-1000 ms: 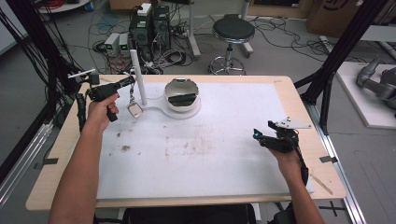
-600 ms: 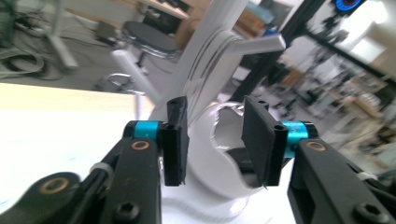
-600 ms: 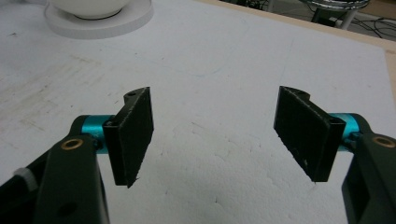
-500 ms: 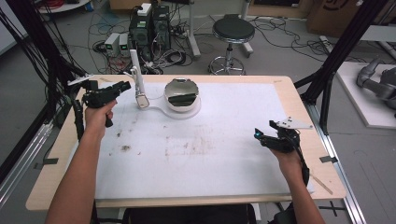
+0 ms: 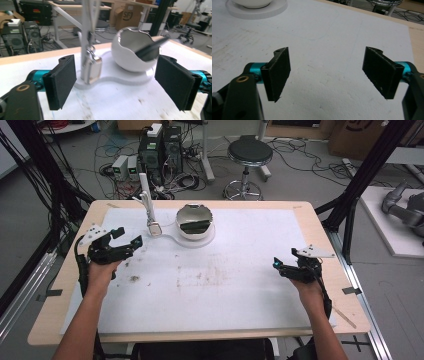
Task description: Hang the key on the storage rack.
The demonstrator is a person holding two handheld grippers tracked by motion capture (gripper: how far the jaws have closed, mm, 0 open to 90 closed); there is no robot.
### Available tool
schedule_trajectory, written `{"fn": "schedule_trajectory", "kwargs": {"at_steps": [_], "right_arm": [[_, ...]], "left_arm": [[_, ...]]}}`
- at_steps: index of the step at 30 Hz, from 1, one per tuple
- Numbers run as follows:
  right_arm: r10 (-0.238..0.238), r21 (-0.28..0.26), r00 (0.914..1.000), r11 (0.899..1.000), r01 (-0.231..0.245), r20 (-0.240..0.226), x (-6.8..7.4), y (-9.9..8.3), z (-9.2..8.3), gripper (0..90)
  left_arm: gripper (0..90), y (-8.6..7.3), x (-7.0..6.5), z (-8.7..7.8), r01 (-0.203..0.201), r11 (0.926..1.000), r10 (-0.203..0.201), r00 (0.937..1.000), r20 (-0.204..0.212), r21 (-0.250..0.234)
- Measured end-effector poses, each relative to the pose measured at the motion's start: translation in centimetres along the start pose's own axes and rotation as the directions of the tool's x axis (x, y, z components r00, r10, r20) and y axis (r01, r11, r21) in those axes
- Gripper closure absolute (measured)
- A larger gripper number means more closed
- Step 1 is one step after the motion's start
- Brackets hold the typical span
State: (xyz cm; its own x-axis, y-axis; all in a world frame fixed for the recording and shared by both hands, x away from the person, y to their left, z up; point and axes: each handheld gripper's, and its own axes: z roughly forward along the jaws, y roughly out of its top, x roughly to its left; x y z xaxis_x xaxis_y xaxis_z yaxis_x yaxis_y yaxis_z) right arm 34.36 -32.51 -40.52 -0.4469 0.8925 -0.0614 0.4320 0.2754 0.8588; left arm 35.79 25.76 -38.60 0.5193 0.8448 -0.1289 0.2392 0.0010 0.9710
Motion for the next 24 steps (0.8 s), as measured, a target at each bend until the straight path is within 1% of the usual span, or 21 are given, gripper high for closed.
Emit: {"fn": "schedule_trajectory", "kwargs": {"at_steps": [2, 5, 8, 10, 15, 16, 22, 24], "right_arm": [[-0.005, 0.002, 1.0, 1.0, 0.005, -0.003, -0.1, -0.1, 0.1, 21.8], [-0.014, 0.013, 0.9999, 1.0, 0.014, -0.003, -0.2, -0.2, 0.1, 21.2], [-0.016, 0.018, 0.9998, 1.0, 0.016, -0.014, -0.2, -0.4, 0.0, 21.1], [-0.017, 0.02, 0.9997, 1.0, 0.017, -0.016, -0.2, -0.4, 0.0, 21.0], [-0.013, 0.025, 0.9998, 1.0, 0.013, -0.016, -0.3, -0.6, 0.0, 21.0], [-0.015, 0.025, 0.9998, 1.0, 0.015, -0.014, -0.3, -0.6, -0.1, 21.1], [-0.016, 0.029, 0.9998, 0.999, 0.016, -0.014, -0.3, -0.9, -0.2, 21.0], [-0.015, 0.027, 0.9999, 1.0, 0.016, -0.007, -0.2, -0.9, -0.4, 21.1]], "left_arm": [[17.5, -0.8, -0.6, -0.2, -0.023, 0.9997, 0.023, 0.9997, 0.004, 0.005], [17.5, -1.4, -1.0, -0.1, -0.043, 0.9985, 0.043, 0.999, 0.01, 0.033], [17.5, -1.5, -1.5, 0.0, -0.039, 0.9986, 0.038, 0.9991, 0.018, 0.036], [17.5, -1.6, -1.7, 0.2, -0.049, 0.9979, 0.048, 0.9987, 0.014, 0.043], [17.5, -2.0, -1.8, 0.3, -0.033, 0.9977, 0.033, 0.9994, 0.008, 0.058], [17.5, -2.0, -1.7, 0.3, -0.038, 0.9974, 0.037, 0.9993, 0.01, 0.061], [17.5, -2.3, -1.7, 0.2, -0.029, 0.9974, 0.028, 0.9995, 0.013, 0.066], [17.7, -2.4, -1.8, 0.2, -0.025, 0.9978, 0.024, 0.9996, 0.014, 0.061]]}}
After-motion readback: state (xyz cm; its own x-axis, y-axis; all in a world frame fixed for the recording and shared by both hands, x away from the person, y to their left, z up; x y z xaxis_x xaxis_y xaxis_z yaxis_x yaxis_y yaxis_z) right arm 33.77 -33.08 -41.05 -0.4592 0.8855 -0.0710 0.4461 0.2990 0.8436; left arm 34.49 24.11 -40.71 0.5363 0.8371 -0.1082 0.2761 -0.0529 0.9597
